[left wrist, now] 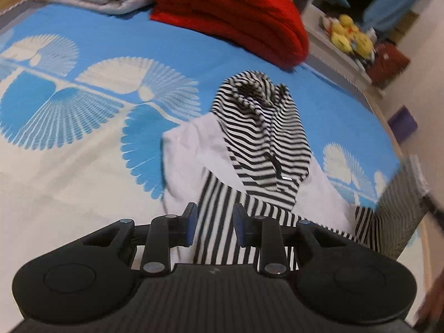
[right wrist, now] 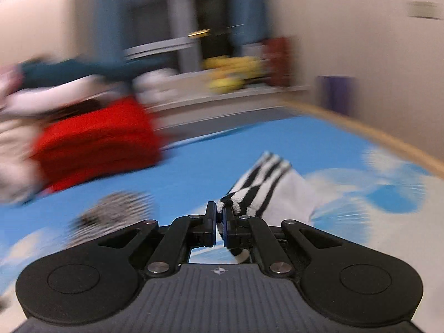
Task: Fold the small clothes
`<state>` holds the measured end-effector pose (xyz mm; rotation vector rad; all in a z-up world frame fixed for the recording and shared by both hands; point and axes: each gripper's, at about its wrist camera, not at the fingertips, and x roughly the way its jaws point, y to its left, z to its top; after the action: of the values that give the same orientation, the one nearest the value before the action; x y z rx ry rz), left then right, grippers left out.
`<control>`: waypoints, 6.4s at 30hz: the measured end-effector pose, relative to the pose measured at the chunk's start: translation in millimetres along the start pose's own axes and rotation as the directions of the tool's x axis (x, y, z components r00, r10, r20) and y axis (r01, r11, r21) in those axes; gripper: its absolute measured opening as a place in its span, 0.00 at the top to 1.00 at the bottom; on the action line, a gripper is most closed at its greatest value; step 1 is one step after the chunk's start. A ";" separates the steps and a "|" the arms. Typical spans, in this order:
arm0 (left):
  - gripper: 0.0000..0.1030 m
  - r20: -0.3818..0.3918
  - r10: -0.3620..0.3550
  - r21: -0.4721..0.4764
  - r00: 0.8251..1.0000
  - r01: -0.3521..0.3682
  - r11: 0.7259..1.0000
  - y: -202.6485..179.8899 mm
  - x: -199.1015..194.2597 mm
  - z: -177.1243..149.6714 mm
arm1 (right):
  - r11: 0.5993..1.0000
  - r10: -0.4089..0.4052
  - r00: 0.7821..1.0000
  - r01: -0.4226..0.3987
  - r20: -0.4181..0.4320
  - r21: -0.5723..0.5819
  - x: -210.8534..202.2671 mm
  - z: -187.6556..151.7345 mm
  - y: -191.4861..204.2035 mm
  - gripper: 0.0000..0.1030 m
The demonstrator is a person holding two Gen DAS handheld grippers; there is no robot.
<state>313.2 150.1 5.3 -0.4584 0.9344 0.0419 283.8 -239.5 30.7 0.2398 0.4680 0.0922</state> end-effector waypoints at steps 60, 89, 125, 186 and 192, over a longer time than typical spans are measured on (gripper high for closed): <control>0.94 -0.118 0.130 -0.049 0.985 -0.137 0.989 1.5 31.9 -26.9 | 0.832 0.029 0.789 0.321 -0.613 0.453 88.5 -100.9 -122.8 1.00; 0.75 -0.161 0.213 -0.032 0.964 -0.221 0.975 4.3 81.8 -39.5 | 0.846 0.198 0.758 0.188 -0.621 0.499 107.3 -106.3 -110.3 0.65; 0.68 0.186 0.286 0.129 0.940 -0.312 0.941 -43.0 40.1 -30.6 | 0.990 -0.138 0.928 0.132 -0.347 -0.041 39.0 -29.8 -107.5 0.63; 0.99 -0.089 -0.296 0.864 0.951 0.221 0.453 -148.4 -20.8 -38.0 | 0.986 -0.120 0.961 0.144 -0.249 0.080 36.4 11.5 -114.6 0.64; 0.80 -0.050 -0.275 0.674 0.960 0.236 0.700 -90.5 -72.6 -71.6 | 0.983 -0.019 0.978 0.057 -0.208 0.175 19.0 14.8 -108.8 0.64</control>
<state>235.6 51.6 58.7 0.1045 0.7561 -0.5337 311.1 -345.1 8.1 0.4009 0.6876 0.0368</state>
